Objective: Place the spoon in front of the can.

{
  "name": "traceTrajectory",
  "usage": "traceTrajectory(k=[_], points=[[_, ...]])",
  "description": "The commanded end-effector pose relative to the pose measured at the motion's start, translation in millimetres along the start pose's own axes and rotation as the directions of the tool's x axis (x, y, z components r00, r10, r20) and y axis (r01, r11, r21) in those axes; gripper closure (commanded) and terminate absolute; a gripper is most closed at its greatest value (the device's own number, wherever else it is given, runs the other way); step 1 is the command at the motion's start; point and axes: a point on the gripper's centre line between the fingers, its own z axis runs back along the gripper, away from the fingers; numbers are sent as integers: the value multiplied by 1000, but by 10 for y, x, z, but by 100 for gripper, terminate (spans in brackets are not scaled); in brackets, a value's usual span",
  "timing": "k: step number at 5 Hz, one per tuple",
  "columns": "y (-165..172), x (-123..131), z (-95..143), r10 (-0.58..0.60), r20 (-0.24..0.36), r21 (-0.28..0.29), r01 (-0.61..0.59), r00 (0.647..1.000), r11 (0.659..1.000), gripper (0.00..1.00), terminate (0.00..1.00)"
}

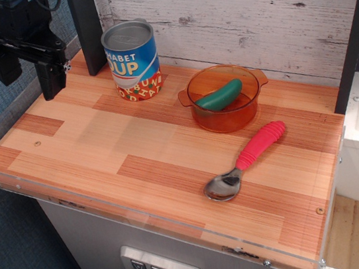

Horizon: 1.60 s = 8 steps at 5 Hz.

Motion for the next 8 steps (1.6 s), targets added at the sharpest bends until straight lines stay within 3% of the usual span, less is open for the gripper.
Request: traceTrajectory(k=[1,3,4,6,8], points=[[0,0,0,0,0,0,0,1000,1000,0,0],[-658,181,131,-40,56,-35,42,998,999,0,0],[-1156,253,125,-34,108,-147,49,994,988,0,0],[-2061,327,197,-236,236,-206,286,943,936,0,0],[-2352,465,-63,-310,197,-192,346,930,918,0,0]])
